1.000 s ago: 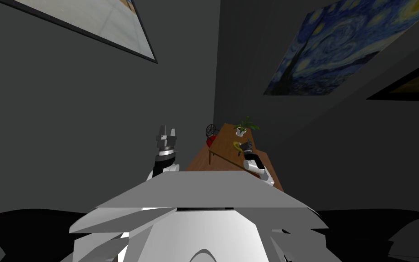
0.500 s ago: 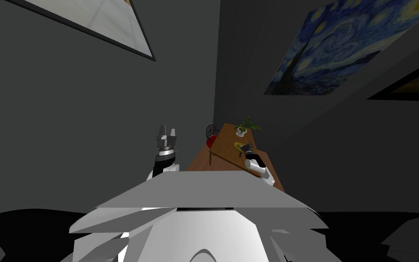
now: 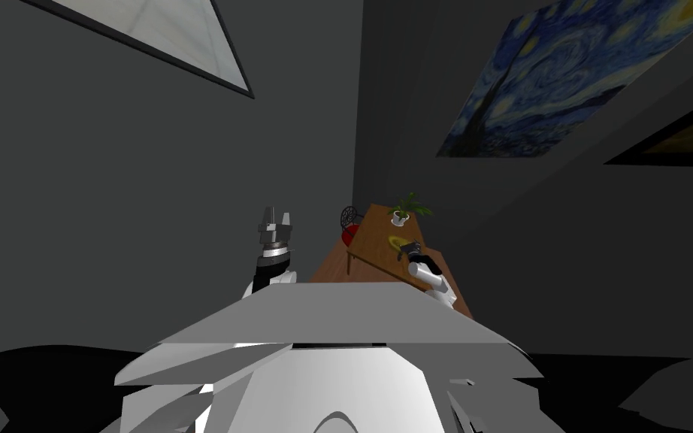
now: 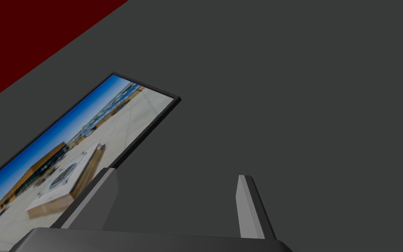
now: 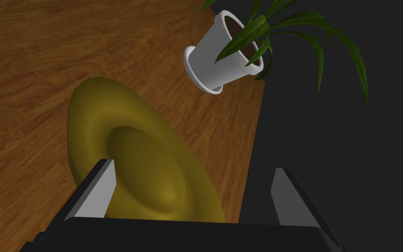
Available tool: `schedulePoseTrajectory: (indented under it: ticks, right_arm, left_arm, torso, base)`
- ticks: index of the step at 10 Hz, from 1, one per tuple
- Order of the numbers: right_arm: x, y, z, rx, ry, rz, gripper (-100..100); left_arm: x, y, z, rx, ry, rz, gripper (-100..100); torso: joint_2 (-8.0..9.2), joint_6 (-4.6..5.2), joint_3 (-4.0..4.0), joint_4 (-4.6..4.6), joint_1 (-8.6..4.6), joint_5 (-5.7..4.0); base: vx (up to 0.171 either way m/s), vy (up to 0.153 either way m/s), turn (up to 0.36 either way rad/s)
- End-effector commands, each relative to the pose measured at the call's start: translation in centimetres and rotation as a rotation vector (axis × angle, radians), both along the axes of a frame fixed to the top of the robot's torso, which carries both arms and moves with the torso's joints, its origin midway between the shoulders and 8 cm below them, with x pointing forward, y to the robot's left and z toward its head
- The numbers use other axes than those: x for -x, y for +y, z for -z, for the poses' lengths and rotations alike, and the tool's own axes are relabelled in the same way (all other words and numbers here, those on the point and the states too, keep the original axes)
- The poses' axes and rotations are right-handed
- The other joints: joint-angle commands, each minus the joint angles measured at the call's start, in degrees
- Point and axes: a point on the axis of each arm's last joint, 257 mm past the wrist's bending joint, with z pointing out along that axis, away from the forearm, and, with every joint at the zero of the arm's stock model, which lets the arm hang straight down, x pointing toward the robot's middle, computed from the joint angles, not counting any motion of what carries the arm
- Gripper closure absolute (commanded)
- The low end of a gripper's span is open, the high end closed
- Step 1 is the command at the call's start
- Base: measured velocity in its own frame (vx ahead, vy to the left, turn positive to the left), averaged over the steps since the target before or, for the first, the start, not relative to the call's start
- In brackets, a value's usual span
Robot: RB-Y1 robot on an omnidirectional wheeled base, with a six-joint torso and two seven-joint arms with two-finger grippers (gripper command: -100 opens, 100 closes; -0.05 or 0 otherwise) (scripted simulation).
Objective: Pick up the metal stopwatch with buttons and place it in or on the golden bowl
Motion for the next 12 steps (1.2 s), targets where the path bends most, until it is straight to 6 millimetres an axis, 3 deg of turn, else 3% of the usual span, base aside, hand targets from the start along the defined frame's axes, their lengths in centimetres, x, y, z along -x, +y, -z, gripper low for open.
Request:
schedulePoseTrajectory:
  ticks: [1, 7, 12]
  right_arm:
    - [1.0, -1.0, 2.1, -0.083, 0.039, 0.044, -100]
    - [3.2, -3.9, 7.3, -0.337, 0.121, 0.185, -100]
    - [5.6, -5.1, 11.5, -0.522, 0.188, 0.298, -100]
  left_arm:
    - [0.0, 0.0, 0.0, 0.000, 0.000, 0.000, 0]
    - [0.0, 0.0, 0.0, 0.000, 0.000, 0.000, 0]
    - [0.0, 0.0, 0.0, 0.000, 0.000, 0.000, 0]
  torso:
    - [0.00, 0.00, 0.00, 0.00, 0.00, 0.00]
    - [0.04, 0.01, 0.02, 0.01, -0.05, -0.01]
    - [0.02, 0.00, 0.01, 0.01, -0.01, 0.00]
  base:
    - [0.050, 0.048, -0.023]
    - [0.043, 0.036, -0.031]
    - [0.038, 0.038, -0.024]
